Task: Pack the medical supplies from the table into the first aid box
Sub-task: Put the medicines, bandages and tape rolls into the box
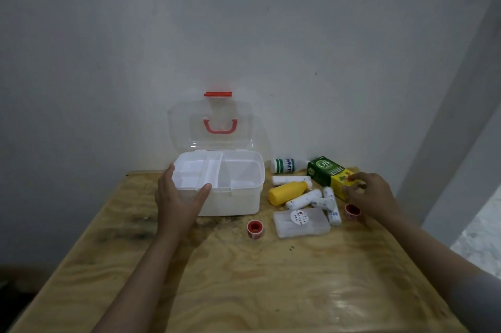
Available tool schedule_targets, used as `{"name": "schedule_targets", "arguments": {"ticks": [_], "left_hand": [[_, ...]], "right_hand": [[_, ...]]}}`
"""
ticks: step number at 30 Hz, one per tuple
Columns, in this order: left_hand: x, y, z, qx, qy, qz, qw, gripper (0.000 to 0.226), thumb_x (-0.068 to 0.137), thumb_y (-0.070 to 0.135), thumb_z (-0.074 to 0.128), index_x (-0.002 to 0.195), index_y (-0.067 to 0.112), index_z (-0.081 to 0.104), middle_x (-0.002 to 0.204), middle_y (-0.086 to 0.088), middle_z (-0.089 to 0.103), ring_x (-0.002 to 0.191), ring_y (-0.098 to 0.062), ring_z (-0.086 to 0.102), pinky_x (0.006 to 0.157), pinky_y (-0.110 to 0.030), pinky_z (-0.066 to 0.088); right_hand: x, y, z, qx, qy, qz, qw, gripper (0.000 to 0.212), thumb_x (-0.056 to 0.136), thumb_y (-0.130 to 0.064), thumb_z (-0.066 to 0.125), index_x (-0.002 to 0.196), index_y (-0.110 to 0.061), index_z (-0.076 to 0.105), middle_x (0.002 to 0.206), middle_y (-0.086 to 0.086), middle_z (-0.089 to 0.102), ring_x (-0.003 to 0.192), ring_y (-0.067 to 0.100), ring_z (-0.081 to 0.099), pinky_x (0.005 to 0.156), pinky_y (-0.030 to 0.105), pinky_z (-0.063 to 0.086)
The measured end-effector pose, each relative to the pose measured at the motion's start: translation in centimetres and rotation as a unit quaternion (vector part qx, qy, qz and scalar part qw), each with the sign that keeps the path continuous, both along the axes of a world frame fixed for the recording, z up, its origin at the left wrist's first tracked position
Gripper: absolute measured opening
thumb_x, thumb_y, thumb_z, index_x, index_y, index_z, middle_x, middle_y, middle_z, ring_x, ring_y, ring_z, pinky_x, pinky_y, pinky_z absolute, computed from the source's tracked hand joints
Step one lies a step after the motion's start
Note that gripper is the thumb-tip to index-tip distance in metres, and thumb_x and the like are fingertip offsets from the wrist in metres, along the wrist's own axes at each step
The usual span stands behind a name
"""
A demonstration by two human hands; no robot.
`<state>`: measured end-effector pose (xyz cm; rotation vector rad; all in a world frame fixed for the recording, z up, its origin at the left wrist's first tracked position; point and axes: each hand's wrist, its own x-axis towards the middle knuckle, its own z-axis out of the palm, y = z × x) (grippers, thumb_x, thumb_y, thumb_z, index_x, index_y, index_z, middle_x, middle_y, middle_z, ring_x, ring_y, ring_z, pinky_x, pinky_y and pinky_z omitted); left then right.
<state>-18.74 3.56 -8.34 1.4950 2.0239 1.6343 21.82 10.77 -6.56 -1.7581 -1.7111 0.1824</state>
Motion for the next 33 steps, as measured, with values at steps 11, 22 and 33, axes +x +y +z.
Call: {"name": "schedule_targets", "arguments": {"ticks": [11, 22, 33], "left_hand": [[0.1, -0.2, 0.6, -0.052, 0.043, 0.015, 0.998, 0.092, 0.069, 0.058, 0.071, 0.139, 0.031, 0.018, 0.145, -0.002, 0.03, 0.128, -0.029, 0.03, 0.096, -0.054, 0.04], [-2.4, 1.0, 4.0, -0.177, 0.219, -0.031, 0.959, 0.108, 0.065, 0.087, 0.033, 0.149, 0.023, 0.011, 0.159, -0.002, 0.012, 0.144, -0.025, 0.012, 0.113, -0.057, 0.013], [-2.5, 1.2, 3.4, -0.169, 0.253, -0.057, 0.951, 0.095, 0.075, 0.078, 0.04, 0.148, 0.021, 0.021, 0.158, -0.001, 0.019, 0.144, -0.02, 0.015, 0.113, -0.046, 0.022]], "right_hand": [[-2.8, -2.8, 8.8, 0.156, 0.035, 0.095, 0.983, 0.031, 0.074, -0.017, 0.075, 0.104, -0.014, 0.069, 0.111, 0.013, 0.058, 0.101, 0.022, 0.056, 0.081, 0.038, 0.051], [-15.5, -2.4, 13.7, 0.035, -0.089, 0.228, 0.969, 0.035, 0.073, -0.023, 0.067, 0.106, -0.012, 0.066, 0.104, 0.012, 0.056, 0.088, 0.023, 0.056, 0.069, 0.029, 0.045], [-22.8, 0.3, 9.5, -0.079, -0.179, 0.239, 0.951, 0.024, 0.067, -0.012, 0.062, 0.056, -0.008, 0.042, 0.062, 0.004, 0.035, 0.055, 0.017, 0.035, 0.044, 0.026, 0.025]]}}
